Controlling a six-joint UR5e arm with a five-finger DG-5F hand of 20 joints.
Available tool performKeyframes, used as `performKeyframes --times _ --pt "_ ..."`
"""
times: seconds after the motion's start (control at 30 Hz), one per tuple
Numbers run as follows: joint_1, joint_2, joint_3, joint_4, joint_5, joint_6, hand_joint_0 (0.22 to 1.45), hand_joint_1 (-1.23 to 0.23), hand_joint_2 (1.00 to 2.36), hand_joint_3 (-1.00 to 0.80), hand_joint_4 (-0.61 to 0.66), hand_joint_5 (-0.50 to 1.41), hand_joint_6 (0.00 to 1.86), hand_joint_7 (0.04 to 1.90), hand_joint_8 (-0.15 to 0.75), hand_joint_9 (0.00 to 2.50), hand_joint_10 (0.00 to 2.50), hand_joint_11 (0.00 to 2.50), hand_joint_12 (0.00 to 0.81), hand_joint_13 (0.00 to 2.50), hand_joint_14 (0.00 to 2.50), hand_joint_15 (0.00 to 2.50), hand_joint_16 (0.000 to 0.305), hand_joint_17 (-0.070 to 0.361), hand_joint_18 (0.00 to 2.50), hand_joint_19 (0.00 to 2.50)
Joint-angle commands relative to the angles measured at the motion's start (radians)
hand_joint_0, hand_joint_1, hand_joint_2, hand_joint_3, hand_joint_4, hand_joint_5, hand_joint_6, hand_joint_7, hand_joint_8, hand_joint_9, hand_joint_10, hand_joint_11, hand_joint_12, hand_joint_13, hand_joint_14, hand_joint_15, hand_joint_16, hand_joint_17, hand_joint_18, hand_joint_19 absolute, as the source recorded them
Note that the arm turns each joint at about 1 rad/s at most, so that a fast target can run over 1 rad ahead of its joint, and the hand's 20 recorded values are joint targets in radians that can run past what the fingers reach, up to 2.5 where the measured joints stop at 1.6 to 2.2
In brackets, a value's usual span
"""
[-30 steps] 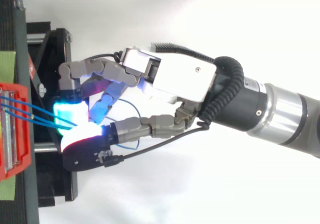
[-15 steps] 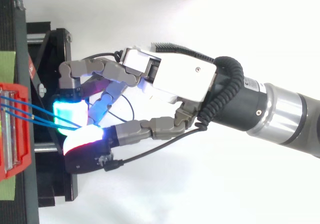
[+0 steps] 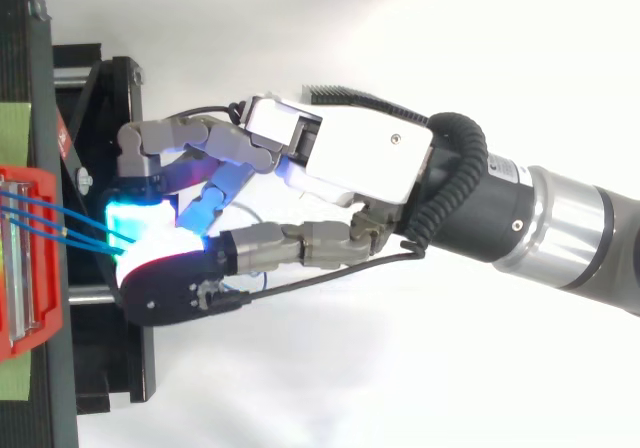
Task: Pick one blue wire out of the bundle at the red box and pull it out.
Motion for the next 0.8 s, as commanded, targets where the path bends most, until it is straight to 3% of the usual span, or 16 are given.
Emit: performKeyframes --times 0.0,0.03,0.1,0.3,0.5,0.77 --pt "-0.001 0.000 0.000 0.000 0.000 0.000 0.57 -0.42 1.01 -0.36 0.19 -0.01 0.50 1.49 0.140 1.18 0.02 0.48 0.296 0.64 0.02 0.40 0.047 0.106 0.44 0.61" --pt "-0.001 0.000 0.000 0.000 0.000 0.000 0.57 -0.44 1.01 -0.35 0.19 -0.01 0.50 1.49 0.144 1.18 0.02 0.49 0.296 0.64 0.02 0.40 0.047 0.106 0.44 0.61" --pt "-0.001 0.000 0.000 0.001 0.000 0.000 0.58 -0.62 1.02 -0.22 0.13 -0.02 0.50 1.60 0.171 1.18 0.02 0.62 0.300 0.65 0.02 0.42 0.047 0.106 0.45 0.61" --pt "-0.001 0.000 0.000 0.001 0.000 0.000 0.58 -0.68 1.02 -0.13 0.17 -0.08 0.69 1.25 0.225 1.23 0.03 0.84 0.337 0.68 0.02 0.43 0.053 0.118 0.50 0.58" --pt "-0.001 0.002 0.000 0.000 0.000 0.000 0.60 -0.77 1.02 -0.12 0.20 -0.10 0.71 1.22 0.227 1.19 0.03 0.97 0.319 0.66 0.02 0.44 0.048 0.107 0.47 0.56" --pt "0.001 0.000 0.000 0.000 0.000 0.000 0.62 -0.88 1.03 -0.15 0.28 -0.10 0.69 1.28 0.232 1.12 0.03 0.94 0.322 0.62 0.02 0.43 0.048 0.108 0.48 0.52"
